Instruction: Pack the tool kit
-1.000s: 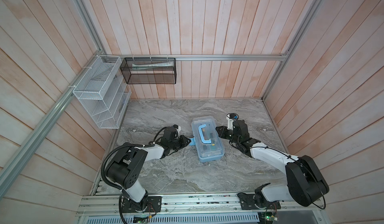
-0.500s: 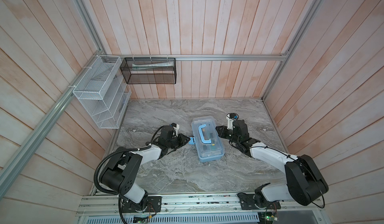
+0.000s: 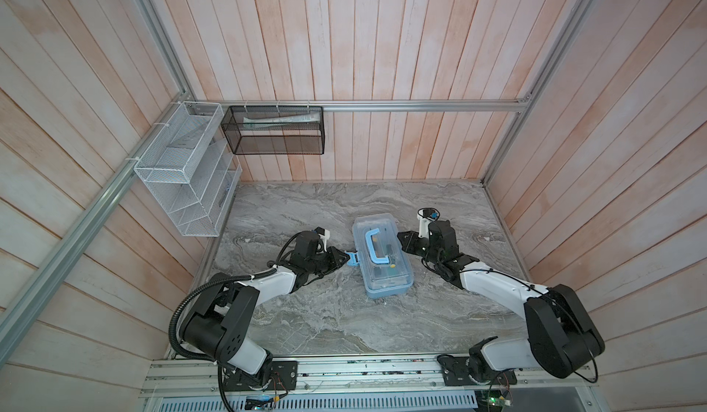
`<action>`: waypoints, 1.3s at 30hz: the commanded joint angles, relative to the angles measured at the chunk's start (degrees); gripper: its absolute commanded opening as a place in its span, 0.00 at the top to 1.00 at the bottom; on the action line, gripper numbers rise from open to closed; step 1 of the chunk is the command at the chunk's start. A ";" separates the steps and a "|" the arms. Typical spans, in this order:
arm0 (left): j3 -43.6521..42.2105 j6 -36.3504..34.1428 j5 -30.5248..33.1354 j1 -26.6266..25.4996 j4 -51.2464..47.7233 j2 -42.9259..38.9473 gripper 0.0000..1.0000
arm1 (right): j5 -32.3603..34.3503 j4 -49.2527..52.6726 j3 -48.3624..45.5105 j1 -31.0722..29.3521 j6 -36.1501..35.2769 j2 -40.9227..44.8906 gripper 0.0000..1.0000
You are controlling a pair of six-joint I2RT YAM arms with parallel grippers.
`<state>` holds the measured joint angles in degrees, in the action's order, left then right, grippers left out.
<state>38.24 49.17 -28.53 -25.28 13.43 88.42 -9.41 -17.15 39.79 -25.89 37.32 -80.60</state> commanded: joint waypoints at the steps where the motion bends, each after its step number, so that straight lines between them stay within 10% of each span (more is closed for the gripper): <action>1: 1.40 -1.17 -0.47 -0.03 -2.20 -1.80 0.79 | -3.77 7.53 -2.08 -1.70 0.21 -2.55 0.86; 39: 4.39 -2.45 -2.76 -0.04 -0.16 5.05 0.76 | -2.90 6.86 -2.29 -1.59 0.30 -2.68 0.86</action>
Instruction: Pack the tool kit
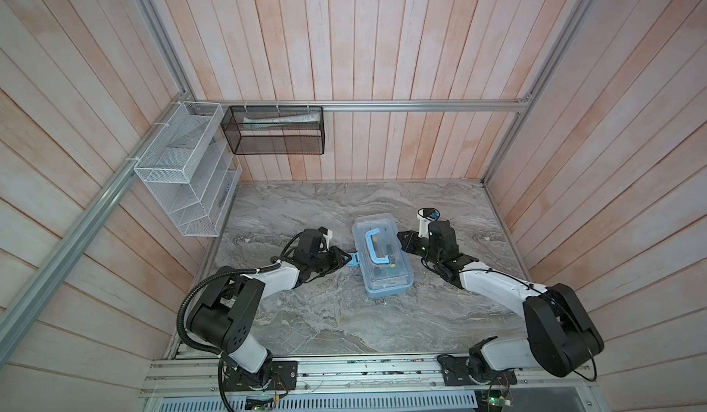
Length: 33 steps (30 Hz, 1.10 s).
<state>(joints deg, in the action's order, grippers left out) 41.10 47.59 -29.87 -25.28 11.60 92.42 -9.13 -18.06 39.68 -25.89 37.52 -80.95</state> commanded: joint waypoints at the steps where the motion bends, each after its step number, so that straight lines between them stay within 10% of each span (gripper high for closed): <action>1: 1.54 -0.84 -1.59 -0.04 1.76 1.09 0.77 | -3.17 7.91 -2.24 -1.60 0.10 -2.31 0.86; 21: 1.29 -1.01 -1.18 -0.02 -1.30 -3.77 0.82 | -3.15 7.68 -2.62 -1.66 0.71 -1.41 0.86; 33: 1.21 0.34 -1.41 -0.03 -0.81 -5.01 0.64 | -3.44 7.05 -3.27 -1.70 0.80 -1.06 0.86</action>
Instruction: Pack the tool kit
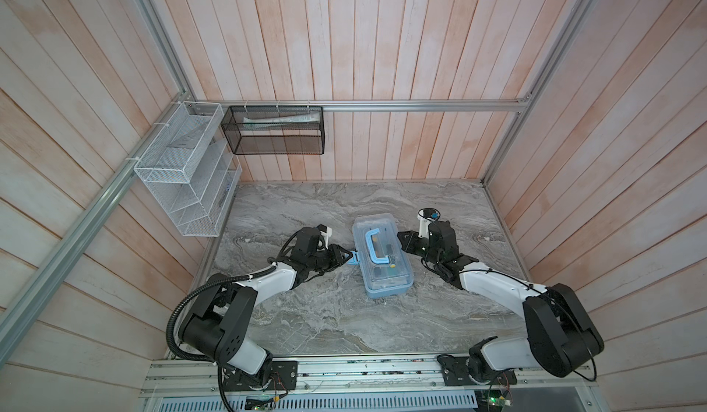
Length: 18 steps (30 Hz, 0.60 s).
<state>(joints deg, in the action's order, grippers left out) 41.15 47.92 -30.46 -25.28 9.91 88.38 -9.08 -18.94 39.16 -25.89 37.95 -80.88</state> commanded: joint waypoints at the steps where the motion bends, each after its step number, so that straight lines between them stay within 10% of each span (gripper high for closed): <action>1: 1.00 0.19 -0.97 -0.03 1.15 -0.94 0.64 | -3.48 7.82 -2.80 -1.69 0.29 -1.01 0.86; 18: -0.43 3.03 -1.87 -0.12 5.08 -1.93 0.67 | -4.02 7.47 -3.12 -1.70 0.10 -1.37 0.86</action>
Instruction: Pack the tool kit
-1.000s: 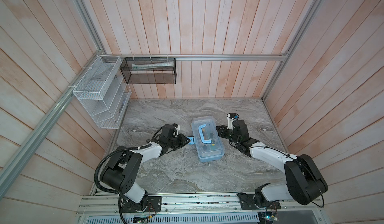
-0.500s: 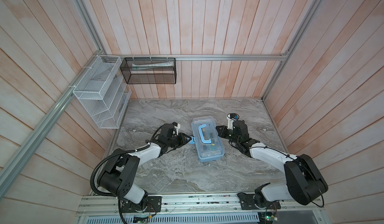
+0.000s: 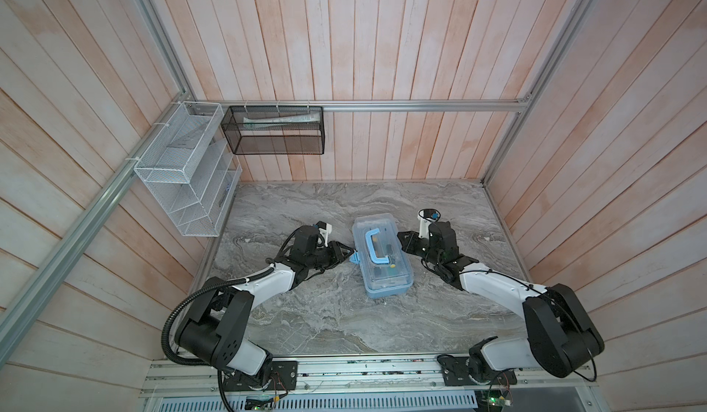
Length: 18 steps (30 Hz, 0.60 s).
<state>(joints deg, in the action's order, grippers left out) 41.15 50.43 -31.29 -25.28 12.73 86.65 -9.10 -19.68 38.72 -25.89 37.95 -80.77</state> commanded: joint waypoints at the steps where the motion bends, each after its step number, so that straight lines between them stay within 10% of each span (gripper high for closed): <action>1: -0.43 0.67 -1.28 -0.18 2.66 0.06 0.68 | -3.99 8.23 -2.68 -1.70 0.10 -1.49 0.86; 18: -0.25 0.10 -1.32 -1.64 4.30 3.31 0.75 | -3.92 8.93 -2.24 -1.71 -0.34 -2.04 0.86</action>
<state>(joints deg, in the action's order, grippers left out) 41.12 51.24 -32.03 -26.39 15.88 88.58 -9.08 -19.75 38.65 -25.89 37.93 -80.79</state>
